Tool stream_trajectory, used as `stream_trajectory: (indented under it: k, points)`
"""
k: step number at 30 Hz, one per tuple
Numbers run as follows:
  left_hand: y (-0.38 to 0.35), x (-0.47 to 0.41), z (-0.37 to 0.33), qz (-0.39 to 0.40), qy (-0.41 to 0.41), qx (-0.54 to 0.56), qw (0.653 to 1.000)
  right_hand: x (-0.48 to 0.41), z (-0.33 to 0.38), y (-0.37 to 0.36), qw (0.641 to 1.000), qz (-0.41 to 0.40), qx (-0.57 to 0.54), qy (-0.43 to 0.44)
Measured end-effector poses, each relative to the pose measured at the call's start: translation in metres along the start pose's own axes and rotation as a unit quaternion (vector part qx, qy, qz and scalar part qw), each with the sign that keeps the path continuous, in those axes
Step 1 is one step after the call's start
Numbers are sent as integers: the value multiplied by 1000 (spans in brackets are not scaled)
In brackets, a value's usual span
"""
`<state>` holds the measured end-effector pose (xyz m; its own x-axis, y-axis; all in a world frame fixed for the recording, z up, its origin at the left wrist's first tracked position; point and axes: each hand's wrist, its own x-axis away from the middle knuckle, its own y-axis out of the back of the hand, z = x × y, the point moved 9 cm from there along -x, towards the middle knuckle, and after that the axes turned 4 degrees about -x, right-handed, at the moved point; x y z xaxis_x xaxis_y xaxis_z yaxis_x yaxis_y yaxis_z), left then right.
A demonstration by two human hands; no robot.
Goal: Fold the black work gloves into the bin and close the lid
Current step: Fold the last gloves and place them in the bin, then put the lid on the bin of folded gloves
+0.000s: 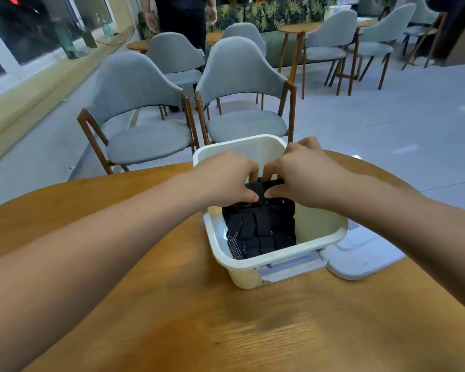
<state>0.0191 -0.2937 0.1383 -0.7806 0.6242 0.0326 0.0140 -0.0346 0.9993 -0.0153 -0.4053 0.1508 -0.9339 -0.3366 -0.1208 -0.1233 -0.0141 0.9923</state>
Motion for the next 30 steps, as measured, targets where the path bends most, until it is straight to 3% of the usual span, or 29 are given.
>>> stream_trajectory:
  k: [6, 20, 24, 30]
  points:
    - [-22, -20, 1, 73, 7, -42, 996, -19, 4, -21, 998, 53, 44, 8]
    - [-40, -31, -1, 144, 22, -46, 988, -22, 17, -40, 973, 152, 168, 37]
    - [-13, -20, 6, 66, 23, -22, 997, -17, 12, -23, 988, 105, 107, 23]
    - [46, 15, 36, -90, 64, 116, 987, -2, -15, 26, 992, -54, -111, -9]
